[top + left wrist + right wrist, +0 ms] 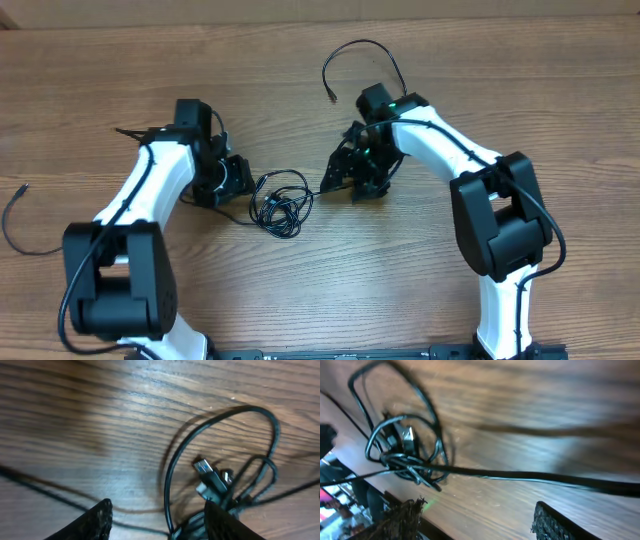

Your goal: Untangle cables

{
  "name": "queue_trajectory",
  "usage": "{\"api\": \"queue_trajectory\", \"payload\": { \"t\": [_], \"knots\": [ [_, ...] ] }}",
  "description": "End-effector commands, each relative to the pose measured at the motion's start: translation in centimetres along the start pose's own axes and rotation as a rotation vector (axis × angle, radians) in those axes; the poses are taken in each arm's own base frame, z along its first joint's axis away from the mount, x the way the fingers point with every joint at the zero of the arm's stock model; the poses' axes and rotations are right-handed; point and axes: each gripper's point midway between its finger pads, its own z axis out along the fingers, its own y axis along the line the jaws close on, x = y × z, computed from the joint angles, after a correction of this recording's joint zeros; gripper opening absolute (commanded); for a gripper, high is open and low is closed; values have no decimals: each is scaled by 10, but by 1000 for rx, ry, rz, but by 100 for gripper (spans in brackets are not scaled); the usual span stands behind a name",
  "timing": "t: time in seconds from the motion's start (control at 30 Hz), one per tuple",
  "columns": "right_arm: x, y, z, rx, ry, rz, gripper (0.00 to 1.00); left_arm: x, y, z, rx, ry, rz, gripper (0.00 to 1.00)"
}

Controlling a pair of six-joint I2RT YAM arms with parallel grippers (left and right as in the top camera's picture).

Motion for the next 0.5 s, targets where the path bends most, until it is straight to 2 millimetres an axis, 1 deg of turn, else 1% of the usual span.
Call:
{"api": "queue_trajectory", "payload": {
  "t": [0.0,0.07,0.13,0.2,0.27,0.3,0.37,0.43,0.47],
  "knots": [
    [8,11,10,-5,24,-43,72,8,7,27,-41,70,-36,56],
    [10,16,14,-3,28,-61,72,11,9,38,-43,100,-41,54],
    [13,22,19,-3,32,-103,72,15,12,49,-53,130,-47,49],
    [15,25,22,-1,33,-124,72,17,15,58,-60,152,-53,40],
    [15,28,24,1,30,-135,72,18,18,64,-65,167,-57,35],
    [14,27,24,9,24,-139,72,19,18,66,-66,170,-58,31],
    [7,22,24,43,-8,-150,76,19,19,67,-67,174,-59,20],
    [4,20,23,49,-17,-148,77,19,18,67,-61,173,-59,5],
    [3,19,22,49,-19,-144,76,19,15,67,-43,176,-59,4]
  ]
}}
